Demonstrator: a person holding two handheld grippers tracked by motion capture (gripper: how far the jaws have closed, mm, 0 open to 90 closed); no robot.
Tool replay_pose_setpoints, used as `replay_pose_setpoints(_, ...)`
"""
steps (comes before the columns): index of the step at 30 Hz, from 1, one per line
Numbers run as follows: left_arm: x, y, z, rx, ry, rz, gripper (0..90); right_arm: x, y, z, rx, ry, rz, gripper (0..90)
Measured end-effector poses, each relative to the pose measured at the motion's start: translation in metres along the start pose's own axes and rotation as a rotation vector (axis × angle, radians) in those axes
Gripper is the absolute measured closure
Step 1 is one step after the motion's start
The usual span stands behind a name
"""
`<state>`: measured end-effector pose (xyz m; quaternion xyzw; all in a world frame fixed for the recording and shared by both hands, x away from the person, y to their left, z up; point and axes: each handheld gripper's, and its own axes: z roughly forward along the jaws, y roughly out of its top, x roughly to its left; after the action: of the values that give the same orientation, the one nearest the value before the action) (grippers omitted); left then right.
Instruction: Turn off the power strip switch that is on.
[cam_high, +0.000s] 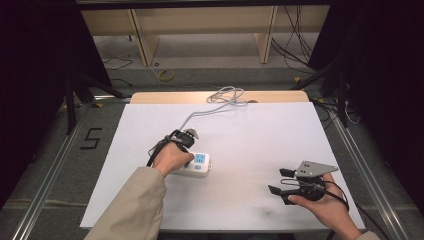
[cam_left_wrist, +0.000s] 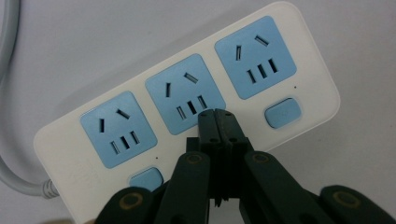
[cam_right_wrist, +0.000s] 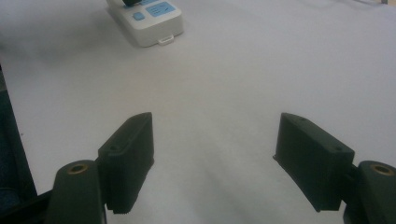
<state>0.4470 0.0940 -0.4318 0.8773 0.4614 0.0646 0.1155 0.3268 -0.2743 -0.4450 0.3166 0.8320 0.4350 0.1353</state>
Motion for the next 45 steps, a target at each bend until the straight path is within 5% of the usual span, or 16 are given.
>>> replay_pose_setpoints(45,0.0006,0.0003,0.0003,0.004,-0.001,0.001,90.0,-0.0006,-0.0002,-0.0011,-0.003,-0.002,0.000,28.4)
